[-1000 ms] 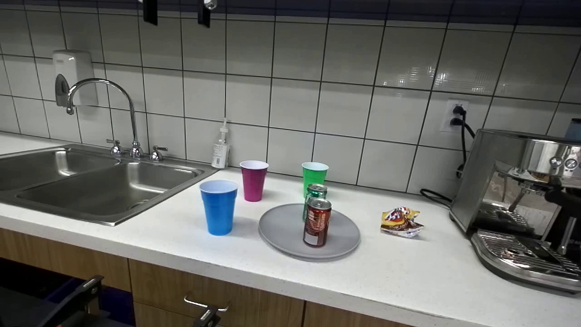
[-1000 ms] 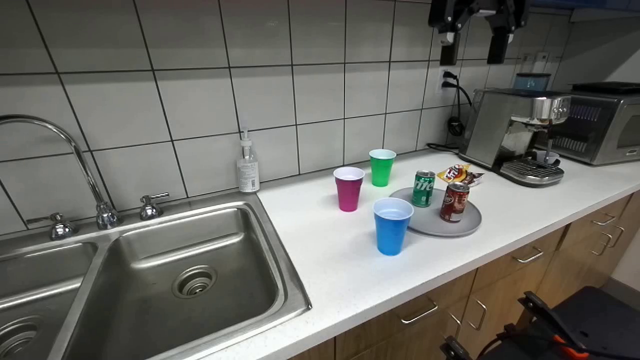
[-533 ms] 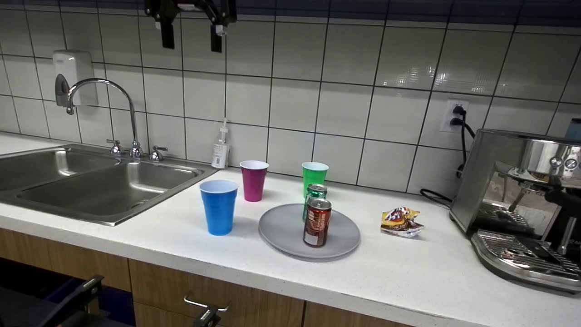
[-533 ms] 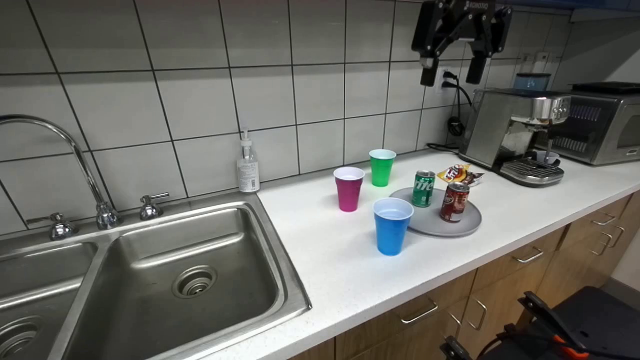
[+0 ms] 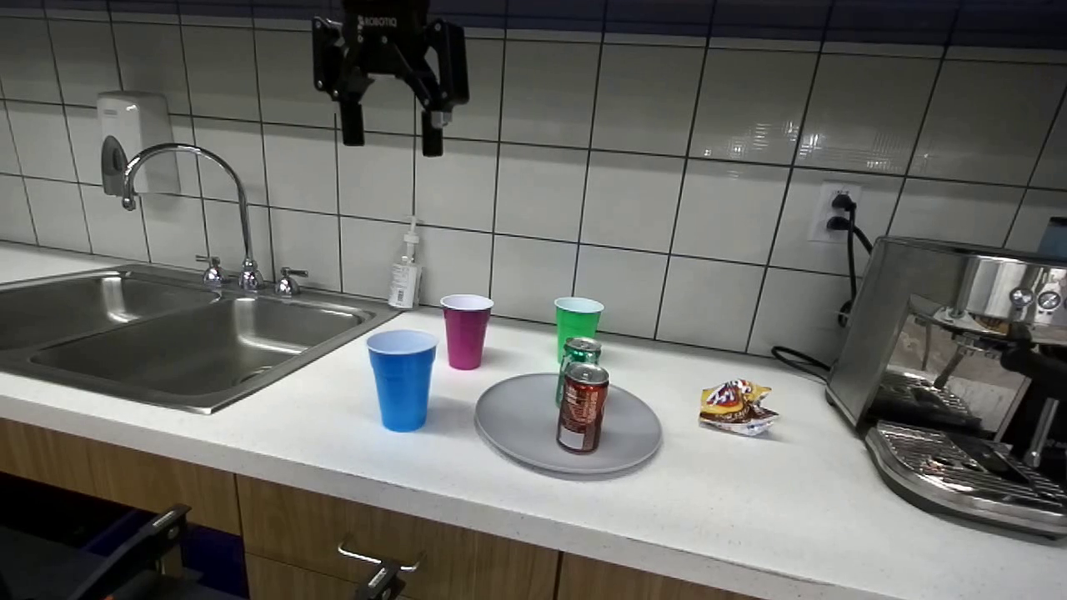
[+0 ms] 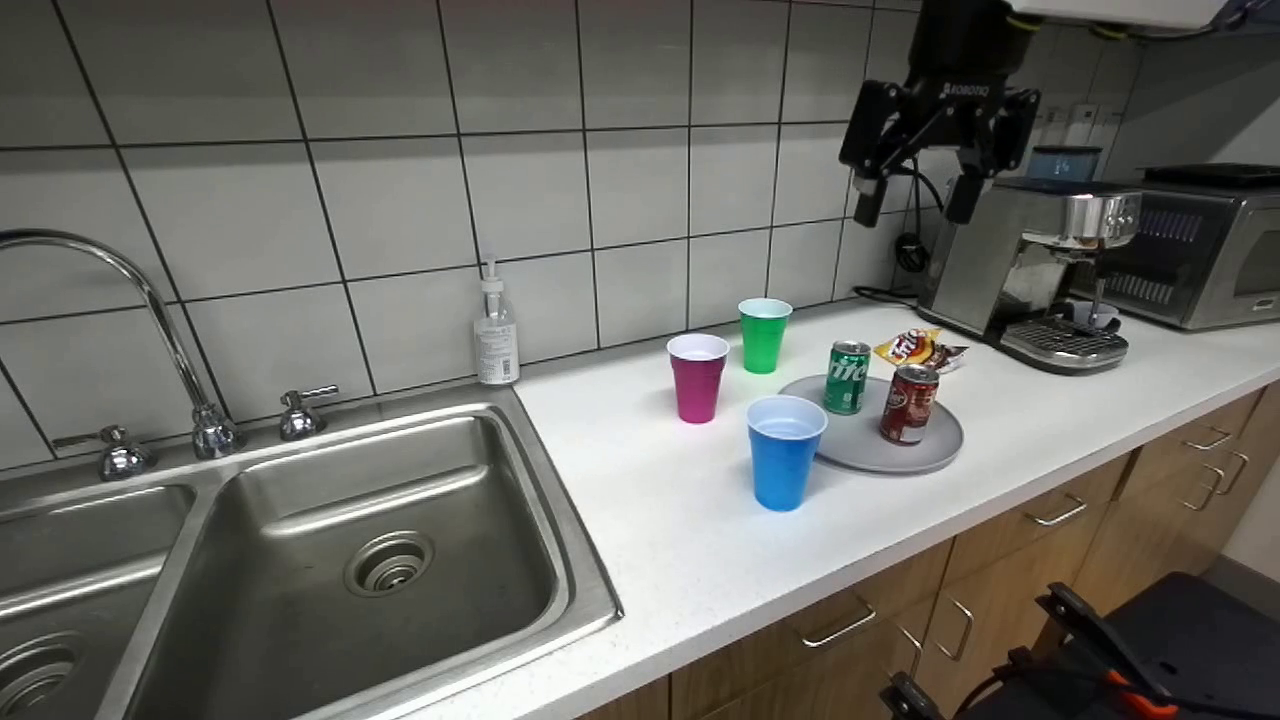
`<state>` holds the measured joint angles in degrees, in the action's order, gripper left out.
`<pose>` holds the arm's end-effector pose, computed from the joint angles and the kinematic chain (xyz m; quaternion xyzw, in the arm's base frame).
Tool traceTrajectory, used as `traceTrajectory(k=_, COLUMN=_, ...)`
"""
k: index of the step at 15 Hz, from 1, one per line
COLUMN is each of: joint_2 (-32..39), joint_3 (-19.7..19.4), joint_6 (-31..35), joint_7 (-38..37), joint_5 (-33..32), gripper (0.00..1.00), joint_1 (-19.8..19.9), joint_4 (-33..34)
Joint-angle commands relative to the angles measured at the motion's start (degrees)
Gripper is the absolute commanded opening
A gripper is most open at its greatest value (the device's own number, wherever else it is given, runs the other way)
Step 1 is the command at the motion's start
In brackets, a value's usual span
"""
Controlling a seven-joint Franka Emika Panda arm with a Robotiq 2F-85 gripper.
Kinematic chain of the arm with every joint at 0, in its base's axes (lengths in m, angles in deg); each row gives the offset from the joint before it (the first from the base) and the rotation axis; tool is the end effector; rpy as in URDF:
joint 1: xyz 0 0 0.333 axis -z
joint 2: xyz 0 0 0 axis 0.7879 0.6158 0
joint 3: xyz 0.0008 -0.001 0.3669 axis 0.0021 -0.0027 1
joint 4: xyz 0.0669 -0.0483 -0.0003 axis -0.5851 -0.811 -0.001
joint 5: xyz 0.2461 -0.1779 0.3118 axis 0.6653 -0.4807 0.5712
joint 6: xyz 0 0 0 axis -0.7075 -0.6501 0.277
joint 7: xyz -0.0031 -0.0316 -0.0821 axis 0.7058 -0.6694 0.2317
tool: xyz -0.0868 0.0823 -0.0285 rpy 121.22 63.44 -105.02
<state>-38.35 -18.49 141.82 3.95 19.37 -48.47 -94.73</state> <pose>0.3679 -0.0385 0.4820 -0.9953 0.0687 -0.0676 0.0075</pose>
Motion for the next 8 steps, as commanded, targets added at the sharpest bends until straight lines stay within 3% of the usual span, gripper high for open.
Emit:
traceTrajectory(k=1, joint_2=-0.4, joint_3=-0.5, joint_6=3.8, joint_7=-2.7, joint_5=0.0, gripper=1.00, joint_1=2.3, joint_4=-2.8)
traceTrajectory(k=8, joint_2=2.5, joint_3=-1.5, joint_6=9.0, joint_7=-4.2, joint_5=-1.7, gripper=1.00, joint_1=6.3, joint_4=-4.8)
